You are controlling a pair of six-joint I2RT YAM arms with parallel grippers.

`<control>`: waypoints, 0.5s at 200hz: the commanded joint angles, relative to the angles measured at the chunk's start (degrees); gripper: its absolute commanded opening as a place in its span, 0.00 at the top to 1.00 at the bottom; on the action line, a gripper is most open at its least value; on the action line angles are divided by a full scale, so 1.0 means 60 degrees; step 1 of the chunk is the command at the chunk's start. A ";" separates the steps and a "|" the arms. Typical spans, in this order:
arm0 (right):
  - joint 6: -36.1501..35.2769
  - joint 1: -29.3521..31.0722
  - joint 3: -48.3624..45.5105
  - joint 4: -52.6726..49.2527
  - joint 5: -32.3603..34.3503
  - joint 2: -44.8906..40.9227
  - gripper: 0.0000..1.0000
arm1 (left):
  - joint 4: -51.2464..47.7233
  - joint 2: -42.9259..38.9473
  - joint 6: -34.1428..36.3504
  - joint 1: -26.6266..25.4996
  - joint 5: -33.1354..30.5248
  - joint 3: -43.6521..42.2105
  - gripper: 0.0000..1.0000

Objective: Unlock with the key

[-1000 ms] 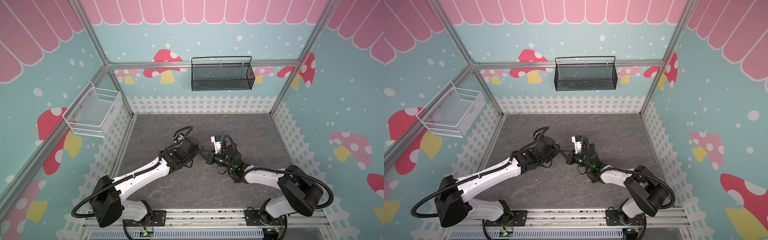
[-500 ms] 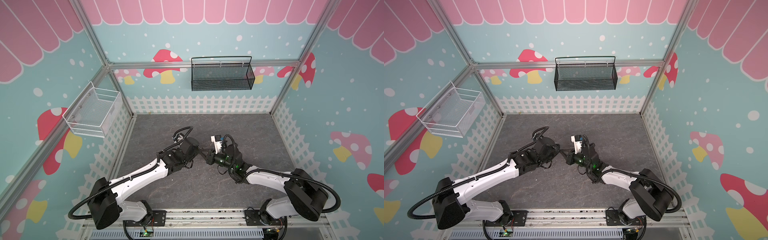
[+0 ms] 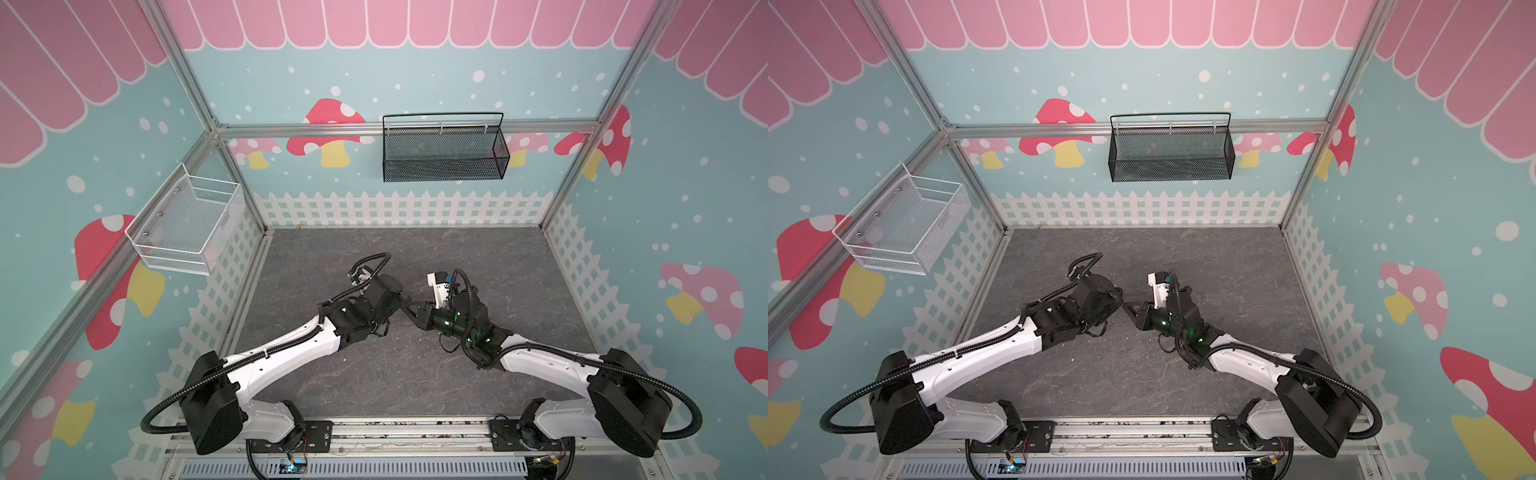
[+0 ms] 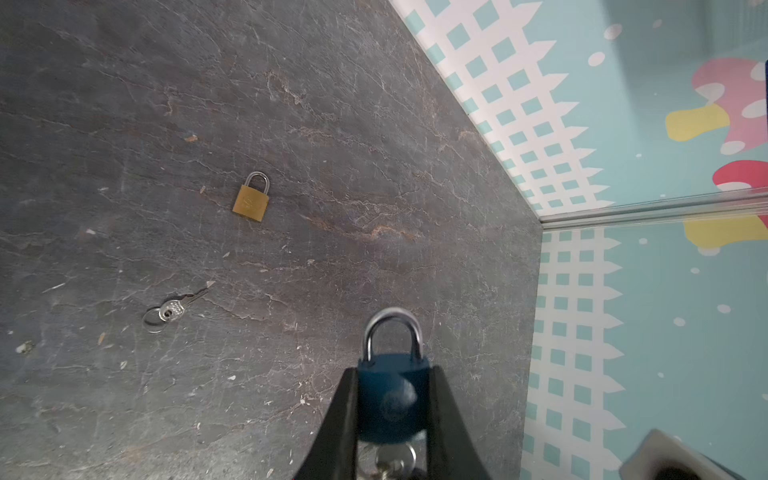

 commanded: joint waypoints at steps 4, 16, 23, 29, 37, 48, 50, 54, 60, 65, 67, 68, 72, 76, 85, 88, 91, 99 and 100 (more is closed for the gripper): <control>0.0553 0.0091 0.0407 -0.0100 0.0261 0.0158 0.79 | 0.0030 0.0040 -0.0132 -0.0015 -0.0347 0.0295 1.00; 0.0698 0.0092 0.0485 -0.0075 0.0264 0.0269 0.78 | 0.0028 0.0030 -0.0123 -0.0016 -0.0365 0.0295 1.00; 0.0736 0.0091 0.0527 -0.0012 0.0268 0.0325 0.78 | 0.0022 0.0015 -0.0121 -0.0015 -0.0383 0.0284 1.00; 0.0776 0.0094 0.0580 -0.0017 0.0308 0.0378 0.77 | 0.0023 0.0013 -0.0122 -0.0015 -0.0380 0.0283 1.00; 0.0842 0.0091 0.0635 -0.0022 0.0340 0.0455 0.77 | 0.0028 0.0018 -0.0117 -0.0017 -0.0365 0.0287 1.00; 0.0911 0.0092 0.0703 -0.0069 0.0396 0.0554 0.77 | 0.0029 -0.0003 -0.0112 -0.0015 -0.0370 0.0288 1.00; 0.0921 0.0092 0.0716 -0.0067 0.0408 0.0568 0.77 | 0.0037 -0.0005 -0.0120 -0.0015 -0.0366 0.0281 1.00; 0.0942 0.0092 0.0729 -0.0052 0.0422 0.0581 0.77 | 0.0021 -0.0006 -0.0119 -0.0015 -0.0372 0.0283 1.00; 0.0951 0.0091 0.0754 -0.0047 0.0455 0.0611 0.77 | 0.0042 -0.0020 -0.0122 -0.0015 -0.0380 0.0276 1.00; 0.0956 0.0092 0.0780 -0.0058 0.0473 0.0635 0.77 | 0.0042 -0.0020 -0.0110 -0.0015 -0.0387 0.0265 1.00; 0.0958 0.0092 0.0794 -0.0057 0.0478 0.0651 0.77 | 0.0040 -0.0017 -0.0101 -0.0015 -0.0385 0.0265 1.00; 0.0958 0.0092 0.0797 -0.0069 0.0479 0.0659 0.77 | 0.0042 -0.0019 -0.0105 -0.0023 -0.0382 0.0265 1.00; 0.0958 0.0092 0.0811 -0.0079 0.0505 0.0663 0.77 | 0.0036 -0.0028 -0.0106 -0.0016 -0.0380 0.0268 1.00; 0.0972 0.0091 0.0806 -0.0073 0.0522 0.0666 0.77 | 0.0036 -0.0035 -0.0108 -0.0021 -0.0380 0.0268 1.00; 0.0973 0.0092 0.0815 -0.0024 0.0592 0.0685 0.77 | 0.0037 -0.0050 -0.0084 -0.0015 -0.0365 0.0268 1.00; 0.0962 0.0092 0.0825 -0.0015 0.0589 0.0696 0.77 | 0.0043 -0.0057 -0.0092 -0.0015 -0.0365 0.0258 1.00; 0.0951 0.0096 0.0844 -0.0001 0.0591 0.0712 0.77 | 0.0055 -0.0064 -0.0084 -0.0015 -0.0365 0.0262 1.00; 0.0902 0.0092 0.0934 -0.0047 0.0556 0.0766 0.78 | 0.0057 -0.0057 -0.0085 -0.0016 -0.0372 0.0262 1.00; 0.0902 0.0092 0.0934 -0.0047 0.0556 0.0766 0.78 | 0.0065 -0.0068 -0.0082 -0.0023 -0.0376 0.0256 1.00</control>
